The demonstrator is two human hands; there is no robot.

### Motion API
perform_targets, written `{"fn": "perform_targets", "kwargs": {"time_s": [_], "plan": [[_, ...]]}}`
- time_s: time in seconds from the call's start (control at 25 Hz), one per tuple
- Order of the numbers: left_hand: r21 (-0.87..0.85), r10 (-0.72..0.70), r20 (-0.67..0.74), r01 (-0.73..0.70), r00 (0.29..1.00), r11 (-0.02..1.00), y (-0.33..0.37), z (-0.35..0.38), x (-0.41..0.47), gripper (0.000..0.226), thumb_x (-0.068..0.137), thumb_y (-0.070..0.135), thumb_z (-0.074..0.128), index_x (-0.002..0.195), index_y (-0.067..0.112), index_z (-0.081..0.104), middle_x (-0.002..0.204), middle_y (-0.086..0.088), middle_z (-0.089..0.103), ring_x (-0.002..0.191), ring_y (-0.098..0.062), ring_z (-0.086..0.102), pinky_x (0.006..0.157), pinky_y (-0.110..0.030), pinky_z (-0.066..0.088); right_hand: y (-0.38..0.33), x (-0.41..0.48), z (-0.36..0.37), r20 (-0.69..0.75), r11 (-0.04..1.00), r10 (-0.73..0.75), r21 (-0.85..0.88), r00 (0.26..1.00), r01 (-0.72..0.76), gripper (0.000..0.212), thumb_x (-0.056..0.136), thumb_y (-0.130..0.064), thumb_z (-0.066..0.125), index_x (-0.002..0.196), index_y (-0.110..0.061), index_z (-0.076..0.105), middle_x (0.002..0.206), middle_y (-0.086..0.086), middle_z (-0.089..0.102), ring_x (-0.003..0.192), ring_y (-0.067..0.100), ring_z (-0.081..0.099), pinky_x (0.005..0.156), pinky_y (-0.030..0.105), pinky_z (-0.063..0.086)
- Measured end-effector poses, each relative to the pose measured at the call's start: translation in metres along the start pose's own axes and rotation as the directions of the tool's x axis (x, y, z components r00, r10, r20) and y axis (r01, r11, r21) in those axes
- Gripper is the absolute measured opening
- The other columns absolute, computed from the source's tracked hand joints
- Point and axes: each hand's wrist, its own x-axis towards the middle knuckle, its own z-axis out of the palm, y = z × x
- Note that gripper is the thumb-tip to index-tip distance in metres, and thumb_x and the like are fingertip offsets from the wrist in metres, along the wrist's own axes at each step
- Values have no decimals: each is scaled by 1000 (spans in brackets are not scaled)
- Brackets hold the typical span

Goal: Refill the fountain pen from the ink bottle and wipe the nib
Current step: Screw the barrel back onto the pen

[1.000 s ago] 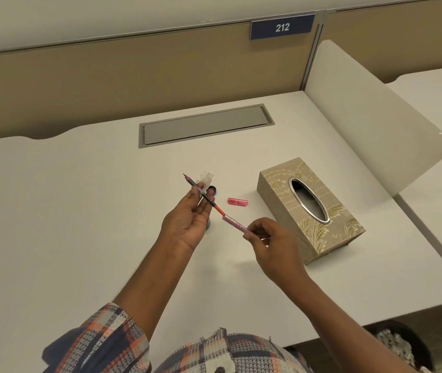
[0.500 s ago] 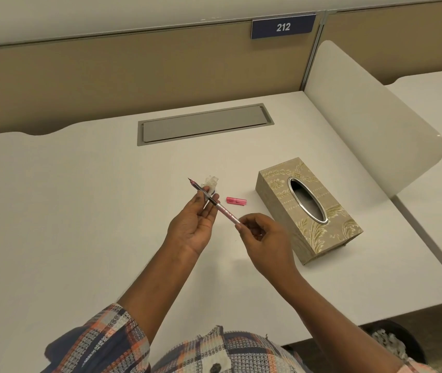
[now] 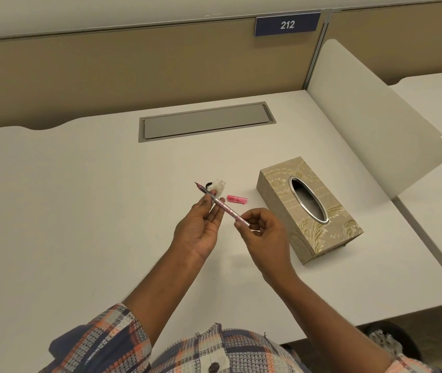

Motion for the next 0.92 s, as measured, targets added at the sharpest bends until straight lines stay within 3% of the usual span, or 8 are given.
{"fn": "perform_targets", "kwargs": {"time_s": [0.12, 0.32, 0.48, 0.56, 0.64, 0.76, 0.84, 0.92], "plan": [[3, 10, 4, -10, 1000, 1000, -2, 1, -1, 36, 90, 1, 52, 125, -8, 52, 128, -18, 60, 115, -29, 60, 95, -40, 49, 2, 1, 0, -1, 998, 50, 38, 999, -50, 2, 87, -21, 67, 87, -22, 69, 80, -3, 73, 75, 13, 68, 74, 33, 57], [16, 17, 0, -17, 1000, 1000, -3, 1, -3, 35, 91, 2, 51, 125, -7, 52, 131, -18, 58, 117, -30, 58, 93, -39, 49, -2, -1, 1, 99, 981, 176, 68, 979, -183, 37, 98, -36, 47, 86, -12, 72, 65, 1, 71, 59, 8, 62, 66, 28, 50], [8, 19, -13, -19, 1000, 1000, -3, 0, -3, 36, 91, 1, 51, 126, -7, 52, 130, -18, 58, 115, -30, 60, 85, -38, 53, -3, -3, 0, 166, 970, 175, 142, 971, -199, 20, 94, -25, 58, 111, -15, 57, 79, 3, 77, 74, 13, 72, 75, 29, 55], [-5, 19, -18, -19, 1000, 1000, -3, -1, -3, 36, 91, 1, 52, 126, -8, 52, 130, -19, 58, 115, -30, 60, 86, -38, 53, -3, -4, 0, 168, 961, 163, 196, 972, -196, 15, 93, -15, 58, 107, -13, 51, 83, 6, 77, 78, 17, 74, 78, 33, 57], [-10, 20, -13, -20, 1000, 1000, -3, -1, -3, 35, 91, 1, 51, 125, -7, 52, 131, -19, 57, 116, -30, 59, 88, -39, 51, -4, -5, 0, 169, 953, 179, 214, 969, -213, 12, 96, -20, 55, 98, -8, 54, 82, 9, 77, 75, 20, 74, 74, 34, 57], [4, 22, -14, -22, 1000, 1000, -5, -1, -3, 34, 92, 1, 50, 125, -7, 51, 130, -19, 58, 117, -30, 58, 87, -38, 51, -5, -4, -1, 191, 945, 239, 181, 952, -274, 36, 100, -36, 44, 87, -8, 63, 72, 9, 75, 64, 18, 70, 65, 28, 54], [16, 23, -18, -23, 1000, 1000, -5, -2, -2, 35, 92, 1, 49, 126, -6, 50, 130, -18, 58, 117, -30, 58, 85, -37, 52, -3, -4, -1, 189, 947, 243, 165, 951, -274, 35, 98, -38, 46, 93, -10, 66, 73, 6, 75, 65, 15, 68, 66, 28, 53], [10, 21, -20, -21, 1000, 1000, -5, -3, -1, 34, 92, 2, 50, 125, -6, 51, 130, -18, 58, 116, -29, 59, 86, -37, 52, -1, -4, -2, 170, 960, 214, 148, 962, -240, 21, 92, -30, 60, 107, -14, 61, 81, 4, 76, 73, 16, 72, 73, 33, 56]]}}
